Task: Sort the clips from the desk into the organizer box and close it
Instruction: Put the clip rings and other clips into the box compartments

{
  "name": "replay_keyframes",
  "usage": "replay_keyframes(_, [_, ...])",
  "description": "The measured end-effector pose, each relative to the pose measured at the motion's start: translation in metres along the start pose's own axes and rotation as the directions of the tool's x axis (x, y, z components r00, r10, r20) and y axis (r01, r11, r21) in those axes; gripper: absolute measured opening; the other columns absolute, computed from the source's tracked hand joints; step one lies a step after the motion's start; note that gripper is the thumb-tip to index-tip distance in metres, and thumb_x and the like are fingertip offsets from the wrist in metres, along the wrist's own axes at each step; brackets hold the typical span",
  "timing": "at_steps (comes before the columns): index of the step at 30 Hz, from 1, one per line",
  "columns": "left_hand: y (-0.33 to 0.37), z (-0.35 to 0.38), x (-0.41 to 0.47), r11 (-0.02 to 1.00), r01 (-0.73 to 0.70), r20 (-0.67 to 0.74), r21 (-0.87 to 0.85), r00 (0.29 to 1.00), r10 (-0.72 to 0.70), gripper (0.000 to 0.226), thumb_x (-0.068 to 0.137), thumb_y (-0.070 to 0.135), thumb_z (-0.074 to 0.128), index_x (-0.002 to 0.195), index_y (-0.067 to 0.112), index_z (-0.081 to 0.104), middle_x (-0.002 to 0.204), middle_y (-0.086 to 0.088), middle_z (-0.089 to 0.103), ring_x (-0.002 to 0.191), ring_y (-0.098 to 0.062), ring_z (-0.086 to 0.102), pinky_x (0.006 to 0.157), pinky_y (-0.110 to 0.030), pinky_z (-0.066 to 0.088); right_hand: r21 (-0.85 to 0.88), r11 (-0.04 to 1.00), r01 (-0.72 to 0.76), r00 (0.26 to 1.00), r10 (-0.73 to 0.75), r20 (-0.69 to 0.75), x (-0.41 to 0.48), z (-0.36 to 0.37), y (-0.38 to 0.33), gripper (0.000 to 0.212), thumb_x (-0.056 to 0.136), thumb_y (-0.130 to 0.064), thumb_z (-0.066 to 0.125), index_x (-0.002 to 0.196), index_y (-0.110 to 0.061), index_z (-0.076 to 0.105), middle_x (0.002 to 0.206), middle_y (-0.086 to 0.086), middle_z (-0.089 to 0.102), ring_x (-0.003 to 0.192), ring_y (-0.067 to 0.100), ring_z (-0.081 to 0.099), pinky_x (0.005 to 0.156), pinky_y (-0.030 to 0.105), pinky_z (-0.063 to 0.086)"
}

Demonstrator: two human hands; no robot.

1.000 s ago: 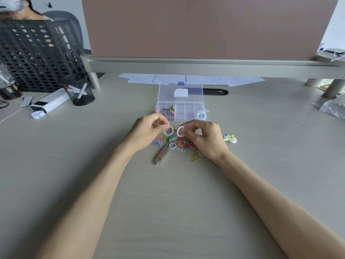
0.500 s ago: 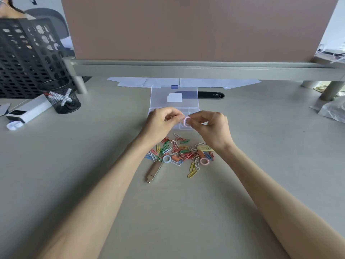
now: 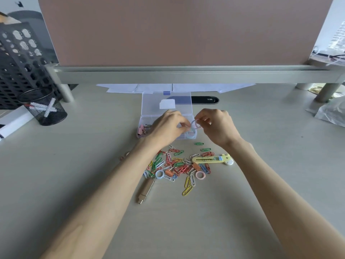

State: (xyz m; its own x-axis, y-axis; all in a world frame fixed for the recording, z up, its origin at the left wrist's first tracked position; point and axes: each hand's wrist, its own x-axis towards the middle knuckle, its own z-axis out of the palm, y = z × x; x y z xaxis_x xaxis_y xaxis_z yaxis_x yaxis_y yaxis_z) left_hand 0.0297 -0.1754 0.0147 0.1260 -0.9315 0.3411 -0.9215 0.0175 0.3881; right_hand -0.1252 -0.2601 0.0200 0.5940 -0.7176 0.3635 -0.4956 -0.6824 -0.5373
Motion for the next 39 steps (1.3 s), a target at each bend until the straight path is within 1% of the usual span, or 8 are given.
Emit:
replay_keyframes(4, [0.005, -0.005, 0.0, 1.0, -0.015, -0.023, 0.022, 1.0, 0.016, 0.012, 0.084, 0.026, 0.069, 0.094, 0.022, 0.075, 0.086, 0.009, 0.06, 0.092, -0.014, 0.047, 0.079, -0.037, 0.047, 0.03, 0.999, -0.013, 1.0, 0.013, -0.021, 0.002, -0.004, 0.002, 0.016, 0.088, -0.008, 0.059, 0.094, -0.017, 0.071, 0.087, -0.001, 0.072, 0.075, 0.013, 0.06, 0.071, 0.024, 0.047])
replay_keyframes(9, [0.007, -0.007, 0.002, 0.997, -0.016, 0.021, 0.072, 1.0, 0.015, 0.011, 0.085, 0.028, 0.068, 0.094, 0.023, 0.073, 0.095, 0.004, 0.064, 0.098, -0.018, 0.048, 0.081, -0.037, 0.044, 0.08, 0.997, -0.014, 1.0, 0.013, 0.009, 0.002, -0.003, 0.002, 0.014, 0.087, -0.007, 0.061, 0.091, -0.014, 0.072, 0.083, -0.001, 0.072, 0.073, 0.012, 0.061, 0.072, 0.027, 0.052])
replay_keyframes(14, [0.002, -0.001, -0.004, 0.993, 0.087, -0.023, -0.075, 0.996, -0.089, 0.009, 0.085, 0.025, 0.066, 0.088, 0.019, 0.072, 0.09, 0.002, 0.065, 0.096, -0.018, 0.054, 0.082, -0.039, 0.049, 0.099, 0.995, -0.013, 0.999, 0.01, 0.031, 0.002, -0.003, -0.002, 0.016, 0.087, -0.005, 0.059, 0.088, -0.015, 0.071, 0.075, -0.006, 0.066, 0.071, 0.012, 0.061, 0.07, 0.026, 0.05])
replay_keyframes(18, [0.001, 0.0, -0.005, 0.979, 0.155, -0.039, -0.132, 0.986, -0.162, 0.02, 0.093, 0.019, 0.05, 0.095, 0.017, 0.069, 0.1, 0.003, 0.068, 0.104, -0.018, 0.054, 0.088, -0.035, 0.046, 0.083, 0.996, -0.011, 0.998, 0.006, 0.058, 0.002, -0.002, -0.003, 0.019, 0.085, -0.001, 0.054, 0.087, -0.014, 0.069, 0.078, -0.003, 0.069, 0.075, 0.016, 0.063, 0.073, 0.03, 0.052])
replay_keyframes(22, [0.001, -0.001, -0.006, 0.977, 0.155, -0.025, -0.149, 0.987, -0.16, 0.026, 0.093, 0.013, 0.045, 0.096, 0.021, 0.07, 0.106, 0.002, 0.067, 0.108, -0.017, 0.053, 0.091, -0.034, 0.045, 0.077, 0.997, 0.009, 0.993, -0.018, 0.113, 0.002, 0.001, -0.005, 0.023, 0.085, 0.002, 0.051, 0.088, -0.012, 0.069, 0.08, -0.001, 0.068, 0.076, 0.017, 0.062, 0.073, 0.032, 0.053])
replay_keyframes(29, [-0.001, 0.0, -0.008, 0.977, 0.17, -0.036, -0.129, 0.984, -0.176, 0.029, 0.093, 0.013, 0.045, 0.09, 0.022, 0.072, 0.099, 0.001, 0.063, 0.105, -0.018, 0.051, 0.086, -0.034, 0.045, -0.036, 0.994, 0.101, 0.987, -0.096, 0.133, 0.001, 0.011, -0.008, 0.024, 0.087, -0.002, 0.053, 0.095, -0.014, 0.071, 0.093, 0.008, 0.068, 0.081, 0.023, 0.06, 0.07, 0.027, 0.044])
replay_keyframes(34, [-0.003, -0.003, -0.011, 0.973, 0.186, -0.046, -0.136, 0.98, -0.194, 0.03, 0.092, 0.012, 0.044, 0.087, 0.023, 0.071, 0.099, 0.001, 0.065, 0.104, -0.016, 0.051, 0.084, -0.032, 0.043, -0.053, 0.985, 0.165, 0.983, -0.16, 0.088, -0.002, 0.012, -0.011, 0.021, 0.086, -0.005, 0.058, 0.095, -0.014, 0.074, 0.092, 0.009, 0.069, 0.082, 0.026, 0.062, 0.071, 0.032, 0.047])
replay_keyframes(39, [-0.005, -0.007, -0.014, 0.974, 0.173, -0.042, -0.149, 0.983, -0.181, 0.029, 0.092, 0.013, 0.044, 0.089, 0.022, 0.071, 0.103, 0.003, 0.066, 0.104, -0.014, 0.052, 0.084, -0.032, 0.044, -0.128, 0.976, 0.174, 0.979, -0.157, 0.13, -0.003, 0.008, -0.011, 0.018, 0.088, -0.019, 0.063, 0.104, -0.019, 0.071, 0.1, 0.001, 0.071, 0.089, 0.023, 0.063, 0.076, 0.036, 0.051])
